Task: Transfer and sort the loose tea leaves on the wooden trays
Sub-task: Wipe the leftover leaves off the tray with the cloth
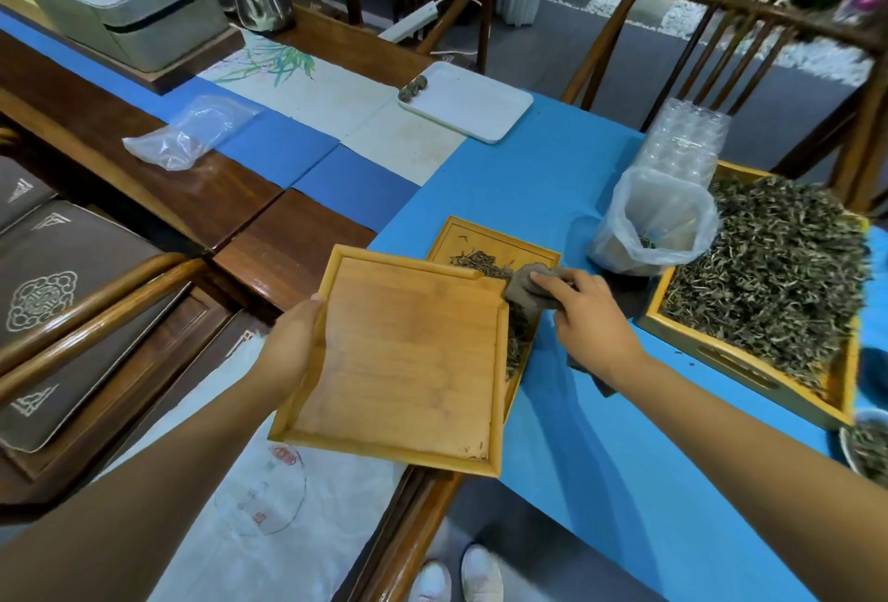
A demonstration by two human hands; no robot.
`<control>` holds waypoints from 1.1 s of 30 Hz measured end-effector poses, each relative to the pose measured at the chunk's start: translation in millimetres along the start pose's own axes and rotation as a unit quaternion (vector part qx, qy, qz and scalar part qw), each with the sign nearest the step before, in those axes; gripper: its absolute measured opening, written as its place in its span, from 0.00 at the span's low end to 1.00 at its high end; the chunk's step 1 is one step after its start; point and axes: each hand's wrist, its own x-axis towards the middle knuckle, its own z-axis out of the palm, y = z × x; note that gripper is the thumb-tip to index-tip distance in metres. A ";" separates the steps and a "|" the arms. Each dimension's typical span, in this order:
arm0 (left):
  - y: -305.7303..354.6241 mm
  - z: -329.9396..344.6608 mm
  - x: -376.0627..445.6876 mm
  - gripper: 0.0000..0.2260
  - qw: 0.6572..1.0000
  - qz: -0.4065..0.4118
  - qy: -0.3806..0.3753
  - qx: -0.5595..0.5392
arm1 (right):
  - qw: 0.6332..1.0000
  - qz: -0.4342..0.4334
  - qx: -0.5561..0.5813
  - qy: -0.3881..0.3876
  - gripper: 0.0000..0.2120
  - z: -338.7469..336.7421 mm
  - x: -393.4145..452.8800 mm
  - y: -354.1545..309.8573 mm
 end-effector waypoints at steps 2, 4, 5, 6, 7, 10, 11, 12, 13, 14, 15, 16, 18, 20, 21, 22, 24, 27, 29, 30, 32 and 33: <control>7.7 13.0 -2.5 0.15 0.999 -0.017 -0.028 -0.005 | 1.000 0.024 0.015 0.011 0.25 -3.5 -8.9 10.2; 14.0 30.2 -4.6 0.15 1.000 -0.008 -0.030 0.001 | 0.998 0.046 0.025 0.024 0.25 -7.6 -19.6 21.6; 15.6 38.2 -4.7 0.15 1.000 -0.006 -0.030 -0.004 | 0.998 0.054 0.028 0.033 0.25 -10.0 -25.1 27.5; 17.7 47.8 -5.0 0.15 0.999 -0.001 -0.036 0.000 | 0.997 0.062 0.031 0.045 0.25 -12.8 -31.0 34.0; 21.5 56.8 -9.1 0.14 0.999 0.010 -0.040 0.012 | 0.995 0.072 0.036 0.055 0.25 -15.8 -37.3 40.4; 28.8 86.4 -14.7 0.15 0.997 0.036 -0.065 0.022 | 0.990 0.115 0.047 0.072 0.26 -23.4 -58.9 60.3; 31.1 95.3 -18.5 0.15 0.995 0.047 -0.081 0.029 | 0.988 0.130 0.046 0.075 0.26 -25.4 -66.7 67.2; 30.8 105.1 -20.1 0.15 0.993 0.065 -0.098 0.033 | 0.985 0.145 0.043 0.078 0.26 -27.2 -74.3 74.0; 32.0 114.0 -22.9 0.16 0.990 0.079 -0.112 0.036 | 0.983 0.160 0.042 0.082 0.26 -28.9 -82.3 80.6; 33.9 123.9 -25.3 0.16 0.988 0.091 -0.123 0.037 | 0.980 0.176 0.040 0.086 0.26 -30.4 -90.7 87.5; 36.4 133.9 -28.9 0.15 0.984 0.104 -0.141 0.041 | 0.977 0.193 0.037 0.088 0.26 -31.9 -99.2 94.3; 37.8 144.2 -30.9 0.15 0.979 0.117 -0.159 0.040 | 0.973 0.209 0.036 0.089 0.25 -33.2 -107.9 101.0; 40.5 164.5 -37.4 0.17 0.972 0.127 -0.193 0.047 | 0.965 0.241 0.040 0.091 0.25 -35.5 -125.9 113.3; 39.0 183.0 -45.4 0.19 0.968 0.110 -0.216 0.062 | 0.956 0.270 0.049 0.099 0.25 -37.2 -144.4 124.0; 37.0 191.7 -49.1 0.20 0.965 0.109 -0.228 0.065 | 0.952 0.281 0.051 0.106 0.25 -37.7 -153.4 129.0; 34.8 200.0 -52.4 0.19 0.963 0.110 -0.237 0.063 | 0.948 0.292 0.051 0.111 0.25 -38.0 -162.2 133.9; 32.2 216.3 -61.0 0.18 0.961 0.108 -0.249 0.055 | 0.940 0.315 0.052 0.116 0.24 -38.0 -179.0 142.5; 26.9 237.1 -72.7 0.15 0.959 0.101 -0.256 0.062 | 0.930 0.341 0.052 0.128 0.24 -34.9 -200.5 155.4; 20.8 250.5 -75.0 0.18 0.956 0.093 -0.268 0.070 | 0.920 0.364 0.052 0.135 0.24 -31.2 -213.0 164.5; 17.4 256.2 -76.6 0.19 0.955 0.091 -0.274 0.075 | 0.914 0.378 0.054 0.139 0.24 -29.3 -218.6 168.5; 12.2 261.9 -81.5 0.20 0.955 0.100 -0.267 0.083 | 0.902 0.404 0.059 0.139 0.24 -24.9 -227.0 172.1; 8.4 268.1 -84.2 0.19 0.954 0.110 -0.261 0.099 | 0.896 0.418 0.060 0.137 0.24 -22.8 -232.2 175.3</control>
